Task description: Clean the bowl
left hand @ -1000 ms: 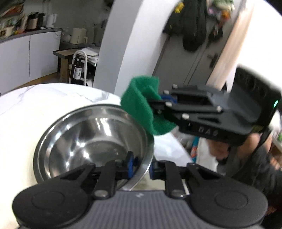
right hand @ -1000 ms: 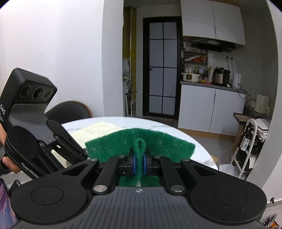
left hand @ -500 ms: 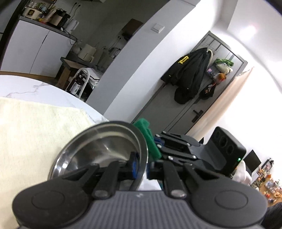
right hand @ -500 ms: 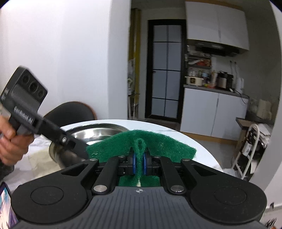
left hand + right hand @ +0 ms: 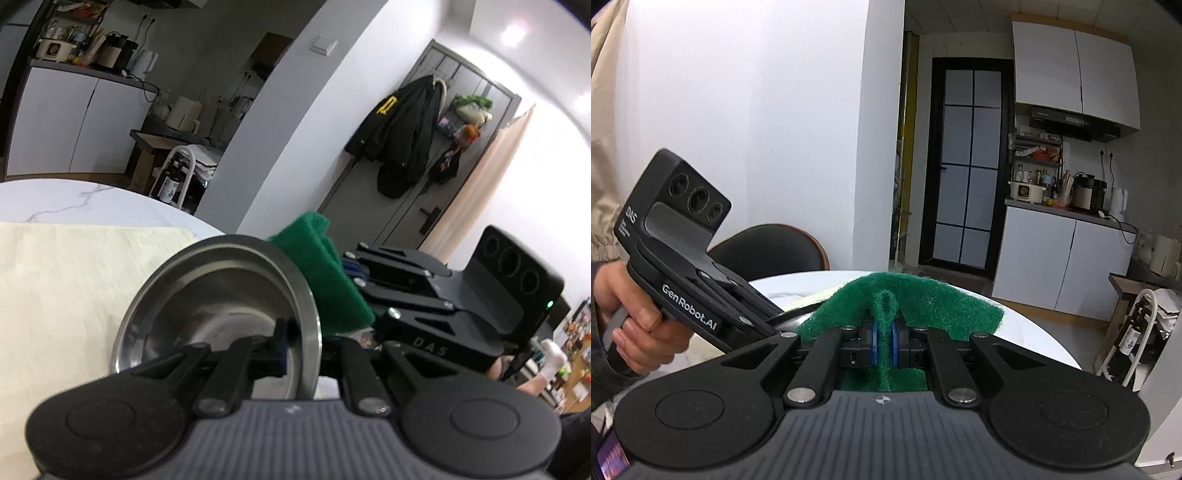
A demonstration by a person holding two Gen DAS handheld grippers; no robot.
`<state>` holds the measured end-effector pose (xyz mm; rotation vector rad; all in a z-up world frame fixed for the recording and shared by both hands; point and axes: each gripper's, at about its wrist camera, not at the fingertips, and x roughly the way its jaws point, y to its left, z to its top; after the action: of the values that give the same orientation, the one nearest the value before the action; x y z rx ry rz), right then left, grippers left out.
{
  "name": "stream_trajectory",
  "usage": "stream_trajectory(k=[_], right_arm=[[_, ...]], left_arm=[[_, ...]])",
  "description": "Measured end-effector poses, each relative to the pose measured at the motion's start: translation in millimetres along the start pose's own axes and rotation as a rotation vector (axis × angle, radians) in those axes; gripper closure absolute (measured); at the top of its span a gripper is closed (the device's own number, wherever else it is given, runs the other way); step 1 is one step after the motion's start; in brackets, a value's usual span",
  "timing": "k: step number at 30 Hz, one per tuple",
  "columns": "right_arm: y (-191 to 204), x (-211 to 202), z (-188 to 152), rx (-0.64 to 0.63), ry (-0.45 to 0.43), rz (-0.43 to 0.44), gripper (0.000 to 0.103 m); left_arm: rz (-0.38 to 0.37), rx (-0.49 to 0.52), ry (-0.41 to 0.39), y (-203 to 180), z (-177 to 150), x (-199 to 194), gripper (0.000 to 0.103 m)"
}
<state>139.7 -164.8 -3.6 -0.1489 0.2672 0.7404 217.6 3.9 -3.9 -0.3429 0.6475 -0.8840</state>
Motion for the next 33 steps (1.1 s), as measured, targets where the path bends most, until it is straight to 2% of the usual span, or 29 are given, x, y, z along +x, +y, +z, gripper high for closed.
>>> stream_trajectory(k=[6, 13, 24, 33], right_arm=[[-0.2, 3.9, -1.1, -0.002, 0.007, -0.008, 0.093], [2.8, 14.2, -2.5, -0.008, 0.031, -0.02, 0.093], [27.3, 0.8, 10.1, -0.04, -0.07, 0.068, 0.093], [30.3, 0.8, 9.7, -0.047, -0.084, 0.064, 0.093]], left_arm=[[-0.061, -0.038, -0.035, 9.2, -5.4, -16.1, 0.098], [-0.07, -0.049, -0.057, 10.1, -6.9, -23.9, 0.098], [-0.05, -0.036, -0.067, 7.1, -6.0, -28.2, 0.098], [-0.077, -0.022, -0.084, 0.6, -7.2, -36.9, 0.096]])
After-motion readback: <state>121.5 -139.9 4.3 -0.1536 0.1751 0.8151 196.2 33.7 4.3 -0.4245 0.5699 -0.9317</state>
